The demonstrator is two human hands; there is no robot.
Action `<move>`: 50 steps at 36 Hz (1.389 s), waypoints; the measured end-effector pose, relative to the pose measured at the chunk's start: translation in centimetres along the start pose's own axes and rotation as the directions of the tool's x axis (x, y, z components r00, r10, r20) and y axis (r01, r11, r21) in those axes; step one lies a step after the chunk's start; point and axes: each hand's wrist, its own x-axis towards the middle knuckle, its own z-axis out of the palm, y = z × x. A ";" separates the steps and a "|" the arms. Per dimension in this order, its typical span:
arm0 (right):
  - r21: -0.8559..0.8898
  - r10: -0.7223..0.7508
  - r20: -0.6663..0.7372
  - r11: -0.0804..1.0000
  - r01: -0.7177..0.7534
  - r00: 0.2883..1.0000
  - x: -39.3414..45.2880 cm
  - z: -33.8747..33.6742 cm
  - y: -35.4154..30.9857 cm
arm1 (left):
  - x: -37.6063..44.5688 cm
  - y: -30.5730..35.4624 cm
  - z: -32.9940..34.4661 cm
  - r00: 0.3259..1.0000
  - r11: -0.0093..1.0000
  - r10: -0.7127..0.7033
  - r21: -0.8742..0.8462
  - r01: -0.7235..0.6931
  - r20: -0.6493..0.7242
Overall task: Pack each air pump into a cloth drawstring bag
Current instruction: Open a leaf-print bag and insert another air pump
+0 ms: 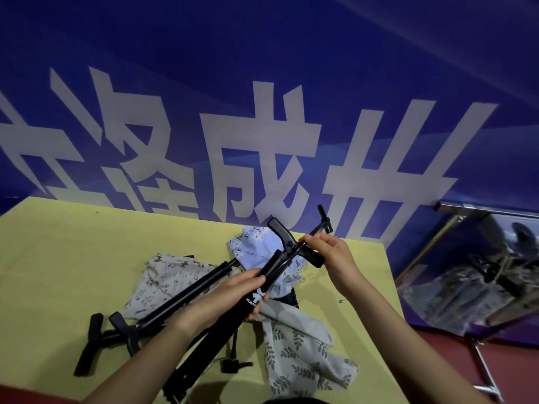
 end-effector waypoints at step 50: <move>-0.228 0.152 0.080 0.965 -0.130 0.985 -2.7 0.8 3.3 | -1.2 -3.4 1.7 0.997 0.971 -0.026 0.236 0.041 -0.066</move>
